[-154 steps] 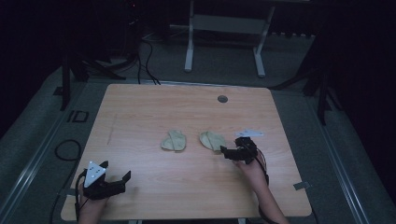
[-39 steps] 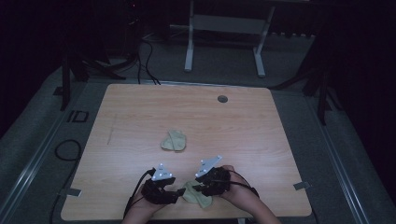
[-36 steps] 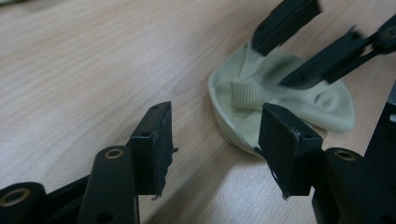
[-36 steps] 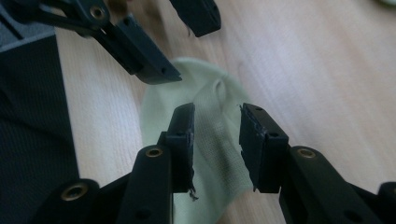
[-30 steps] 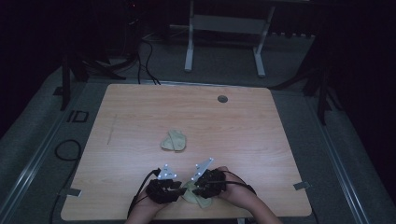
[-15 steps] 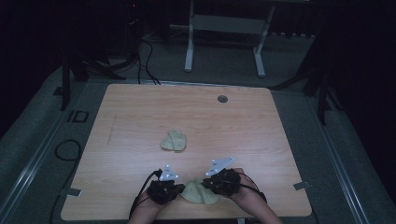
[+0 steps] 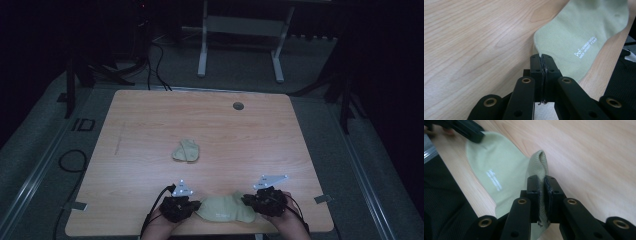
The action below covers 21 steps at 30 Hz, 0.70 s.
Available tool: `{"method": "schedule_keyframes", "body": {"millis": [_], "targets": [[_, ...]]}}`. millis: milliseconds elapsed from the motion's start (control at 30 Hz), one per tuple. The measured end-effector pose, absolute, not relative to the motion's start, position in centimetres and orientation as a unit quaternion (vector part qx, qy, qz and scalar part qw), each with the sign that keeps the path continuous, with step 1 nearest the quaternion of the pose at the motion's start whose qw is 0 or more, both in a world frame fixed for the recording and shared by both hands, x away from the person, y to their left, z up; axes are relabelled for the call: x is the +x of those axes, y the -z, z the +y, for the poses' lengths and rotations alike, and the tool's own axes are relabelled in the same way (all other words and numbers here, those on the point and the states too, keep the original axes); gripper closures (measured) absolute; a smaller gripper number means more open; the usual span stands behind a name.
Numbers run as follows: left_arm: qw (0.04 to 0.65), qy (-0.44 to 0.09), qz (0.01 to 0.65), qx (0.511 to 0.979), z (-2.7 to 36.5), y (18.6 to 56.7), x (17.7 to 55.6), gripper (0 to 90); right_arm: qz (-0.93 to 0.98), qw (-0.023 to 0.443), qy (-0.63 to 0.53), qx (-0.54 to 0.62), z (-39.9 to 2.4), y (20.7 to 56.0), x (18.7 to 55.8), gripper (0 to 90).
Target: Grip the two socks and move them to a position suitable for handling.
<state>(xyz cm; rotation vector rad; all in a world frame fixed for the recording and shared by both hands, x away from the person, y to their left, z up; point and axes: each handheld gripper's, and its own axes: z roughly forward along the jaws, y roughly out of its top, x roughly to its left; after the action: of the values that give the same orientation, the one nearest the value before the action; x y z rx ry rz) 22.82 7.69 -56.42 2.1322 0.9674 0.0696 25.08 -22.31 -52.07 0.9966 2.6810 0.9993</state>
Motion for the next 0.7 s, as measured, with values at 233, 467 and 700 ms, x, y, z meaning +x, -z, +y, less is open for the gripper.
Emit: {"method": "schedule_keyframes", "body": {"millis": [233,467,700], "targets": [[0.393,-0.018,0.38,0.837,7.3,56.7,22.6,88.0,0.877,0.053,-0.303,0.369,-24.0,53.8,25.0,79.6],[0.405,-0.013,0.364,0.839,7.3,56.4,22.4,63.8,0.87,0.07,-0.3,0.385,-24.7,53.8,24.9,69.7],[0.434,-0.052,0.354,0.827,7.4,54.6,21.5,70.5,0.873,0.074,-0.318,0.362,-23.6,53.1,24.2,63.5]]}}
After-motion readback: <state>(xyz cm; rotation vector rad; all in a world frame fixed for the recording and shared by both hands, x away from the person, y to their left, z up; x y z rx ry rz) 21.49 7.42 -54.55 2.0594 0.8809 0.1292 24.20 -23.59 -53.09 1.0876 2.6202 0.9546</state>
